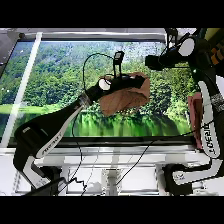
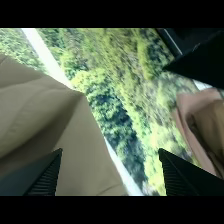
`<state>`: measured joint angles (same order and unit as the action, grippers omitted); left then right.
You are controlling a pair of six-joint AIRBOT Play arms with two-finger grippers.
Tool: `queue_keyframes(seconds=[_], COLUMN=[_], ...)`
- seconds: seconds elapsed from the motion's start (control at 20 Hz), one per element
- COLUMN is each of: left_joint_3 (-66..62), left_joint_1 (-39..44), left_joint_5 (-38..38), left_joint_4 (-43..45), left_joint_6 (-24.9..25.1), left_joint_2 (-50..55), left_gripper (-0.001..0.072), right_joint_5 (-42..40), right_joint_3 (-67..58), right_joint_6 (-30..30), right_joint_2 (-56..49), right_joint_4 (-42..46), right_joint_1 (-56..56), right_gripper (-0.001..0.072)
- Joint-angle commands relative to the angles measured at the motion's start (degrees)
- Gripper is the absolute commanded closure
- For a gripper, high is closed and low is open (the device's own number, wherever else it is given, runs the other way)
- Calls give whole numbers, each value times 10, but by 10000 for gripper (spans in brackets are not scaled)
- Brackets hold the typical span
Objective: Fold the clothes and pants, and hang the long-sleeved shirts on hangers.
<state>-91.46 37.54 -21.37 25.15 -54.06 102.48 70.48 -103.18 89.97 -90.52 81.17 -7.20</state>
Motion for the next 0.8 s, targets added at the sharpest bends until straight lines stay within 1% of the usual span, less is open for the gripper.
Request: queue_keyframes(seconds=[0.0,0.05,0.1,0.15,0.2,0.25,0.3,0.35,0.45,0.75], left_joint_3=[-2,-2,-2,-2,-2,-2,-2,-2,-2,-2], left_joint_1=[-54,-76,-98,-117,-136,-150,-161,-169,-175,-173], left_joint_5=[-112,-134,-158,-174,-191,-203,-213,-219,-228,-233], left_joint_4=[3,3,3,3,3,3,3,2,3,3], left_joint_6=[0,0,0,0,0,0,0,0,0,0], left_joint_2=[-24,-33,-43,-50,-57,-61,-63,-64,-63,-63], left_gripper=[11,11,11,12,20,20,20,20,21,20], right_joint_5=[40,57,68,68,60,48,35,25,19,15], right_joint_3=[6,6,6,6,6,6,6,6,5,4], right_joint_6=[-73,-83,-105,-122,-127,-128,-132,-132,-131,-122], right_joint_2=[-19,-35,-51,-68,-82,-93,-103,-110,-132,-205], right_joint_4=[47,28,-15,-80,-144,-196,-226,-223,-195,-180], right_joint_1=[31,54,76,100,121,134,138,137,130,105], right_gripper=[685,685,685,685,653,364,31,10,10,12])
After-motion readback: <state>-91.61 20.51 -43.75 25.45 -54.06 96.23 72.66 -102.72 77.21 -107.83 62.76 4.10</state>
